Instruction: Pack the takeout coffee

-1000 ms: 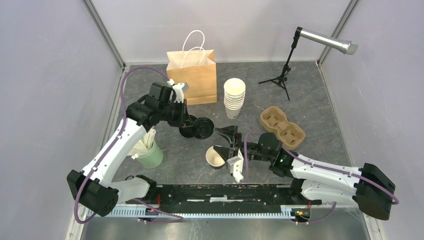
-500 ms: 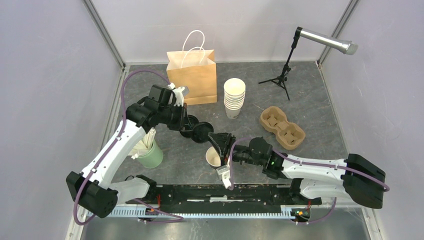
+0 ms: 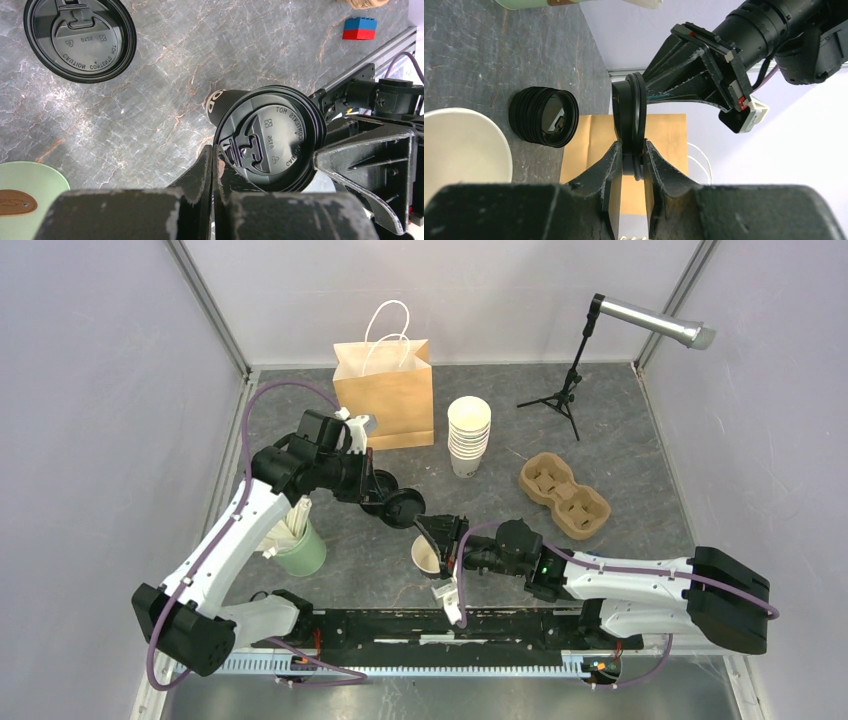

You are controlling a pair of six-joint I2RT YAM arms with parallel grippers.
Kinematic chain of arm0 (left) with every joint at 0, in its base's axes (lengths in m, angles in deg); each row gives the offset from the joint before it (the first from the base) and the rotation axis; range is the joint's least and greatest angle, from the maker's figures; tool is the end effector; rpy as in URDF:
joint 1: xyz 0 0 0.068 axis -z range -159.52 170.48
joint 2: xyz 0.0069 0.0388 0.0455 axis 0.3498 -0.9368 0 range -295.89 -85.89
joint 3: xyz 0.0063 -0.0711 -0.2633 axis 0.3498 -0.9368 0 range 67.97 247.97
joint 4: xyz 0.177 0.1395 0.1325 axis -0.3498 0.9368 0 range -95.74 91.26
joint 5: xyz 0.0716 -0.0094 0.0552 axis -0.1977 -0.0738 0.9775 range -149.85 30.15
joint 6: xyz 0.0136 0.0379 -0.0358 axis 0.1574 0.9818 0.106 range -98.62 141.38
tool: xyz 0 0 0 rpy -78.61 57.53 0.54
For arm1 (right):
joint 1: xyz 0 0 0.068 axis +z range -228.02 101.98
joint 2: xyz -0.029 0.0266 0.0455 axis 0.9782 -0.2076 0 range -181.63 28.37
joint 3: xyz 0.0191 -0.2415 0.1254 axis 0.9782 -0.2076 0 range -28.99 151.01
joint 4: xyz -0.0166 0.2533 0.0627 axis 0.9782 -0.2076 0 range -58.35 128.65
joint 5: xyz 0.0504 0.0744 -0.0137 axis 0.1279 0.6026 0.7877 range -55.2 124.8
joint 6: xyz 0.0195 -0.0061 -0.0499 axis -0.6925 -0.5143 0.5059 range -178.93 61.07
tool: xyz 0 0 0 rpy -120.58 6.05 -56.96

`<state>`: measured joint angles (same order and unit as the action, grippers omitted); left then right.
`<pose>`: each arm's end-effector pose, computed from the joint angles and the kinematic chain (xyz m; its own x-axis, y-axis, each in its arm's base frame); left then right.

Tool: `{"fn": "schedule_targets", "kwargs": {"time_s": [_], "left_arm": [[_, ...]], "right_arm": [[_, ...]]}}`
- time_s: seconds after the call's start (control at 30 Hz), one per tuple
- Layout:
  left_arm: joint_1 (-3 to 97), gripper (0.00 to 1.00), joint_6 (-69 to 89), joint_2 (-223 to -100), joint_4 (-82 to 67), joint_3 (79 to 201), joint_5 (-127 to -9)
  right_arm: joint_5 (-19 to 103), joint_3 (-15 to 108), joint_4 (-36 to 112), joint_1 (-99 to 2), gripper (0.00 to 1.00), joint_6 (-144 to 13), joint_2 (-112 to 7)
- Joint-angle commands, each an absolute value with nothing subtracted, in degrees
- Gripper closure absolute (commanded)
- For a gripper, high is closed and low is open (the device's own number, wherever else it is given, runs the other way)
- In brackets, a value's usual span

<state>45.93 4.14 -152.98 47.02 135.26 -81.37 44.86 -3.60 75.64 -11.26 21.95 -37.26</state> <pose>0.1996 -0.1094 0.3326 -0.8628 0.1053 -0.4944 0.3617 0.8119 -0.4583 0.0913 0.2283 0.2353 0.9577 -0.2335 -0.1680 -0.1763 -0.0153 -0.9842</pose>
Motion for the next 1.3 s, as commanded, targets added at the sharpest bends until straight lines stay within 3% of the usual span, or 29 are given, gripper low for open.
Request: {"fn": "schedule_targets", "kwargs": {"time_s": [0.0, 0.17, 0.3, 0.4, 0.47, 0.63, 0.87, 1.03, 1.27], "left_arm": [[45.73, 0.98, 2.31, -152.69, 47.71, 138.57, -81.60], [45.70, 0.95, 1.83, -153.09, 47.78, 140.55, -80.88], [45.74, 0.82, 1.34, -153.30, 47.70, 142.74, -79.32], [45.72, 0.64, 1.26, -153.61, 47.59, 145.29, -78.10], [45.73, 0.59, 1.42, -153.55, 46.75, 146.87, -78.09], [45.70, 0.40, 2.25, -151.41, 41.82, 148.77, -76.89], [45.70, 0.30, 3.56, -146.90, 36.28, 146.12, -75.86], [45.77, 0.29, 5.05, -145.14, 37.45, 144.44, -76.24], [45.71, 0.29, 6.26, -142.68, 37.97, 139.60, -81.67]], "right_arm": [[43.79, -3.65, 75.45, -10.53, 0.76, 22.39, -36.65], [43.07, -3.87, 75.64, -10.28, 0.79, 21.12, -36.87], [42.72, -4.52, 76.43, -10.21, 0.79, 19.75, -36.38], [42.87, -4.93, 76.46, -10.16, 0.79, 17.63, -35.45], [43.03, -4.95, 76.31, -10.17, 0.79, 14.84, -34.10], [43.33, -5.44, 75.80, -9.86, 0.77, 0.79, -28.88], [39.54, -1.38, 67.95, -9.64, 0.78, -35.35, -21.48], [32.75, -0.22, 57.45, -9.64, 0.76, -60.56, -17.92], [36.35, -0.92, 51.17, -9.65, 0.75, -81.92, -15.75]]}}
